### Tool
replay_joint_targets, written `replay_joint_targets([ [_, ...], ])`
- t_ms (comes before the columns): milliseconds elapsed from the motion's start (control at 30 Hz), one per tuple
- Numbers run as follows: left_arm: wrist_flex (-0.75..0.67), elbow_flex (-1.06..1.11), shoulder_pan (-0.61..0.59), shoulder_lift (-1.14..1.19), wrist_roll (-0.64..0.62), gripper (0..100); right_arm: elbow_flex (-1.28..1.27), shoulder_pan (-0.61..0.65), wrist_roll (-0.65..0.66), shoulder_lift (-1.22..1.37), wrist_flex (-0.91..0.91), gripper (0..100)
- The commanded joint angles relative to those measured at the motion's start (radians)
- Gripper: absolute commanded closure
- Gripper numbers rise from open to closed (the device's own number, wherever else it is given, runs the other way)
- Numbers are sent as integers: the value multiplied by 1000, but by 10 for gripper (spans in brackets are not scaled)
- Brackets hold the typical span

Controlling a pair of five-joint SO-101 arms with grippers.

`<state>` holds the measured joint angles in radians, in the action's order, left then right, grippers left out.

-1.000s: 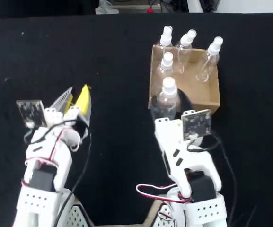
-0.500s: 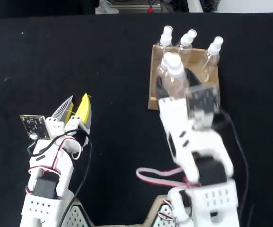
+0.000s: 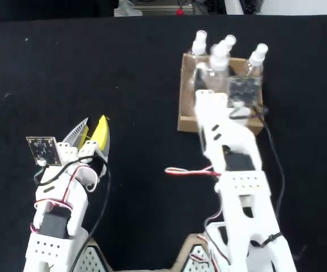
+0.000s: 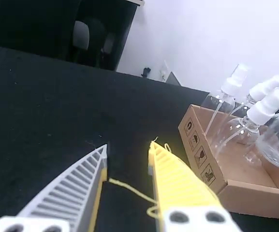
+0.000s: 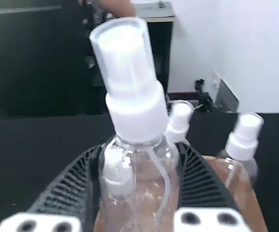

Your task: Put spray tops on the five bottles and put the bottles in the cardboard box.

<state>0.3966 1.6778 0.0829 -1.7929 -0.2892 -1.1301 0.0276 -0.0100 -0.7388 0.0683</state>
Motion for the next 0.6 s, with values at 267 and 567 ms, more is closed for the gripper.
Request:
replay_joint_targets([
  [267, 3, 22, -7, 3, 8, 863, 4, -92, -40, 108, 140, 896],
  [567, 3, 22, -7, 3, 8, 863, 2, -117, -34, 300, 345, 896],
])
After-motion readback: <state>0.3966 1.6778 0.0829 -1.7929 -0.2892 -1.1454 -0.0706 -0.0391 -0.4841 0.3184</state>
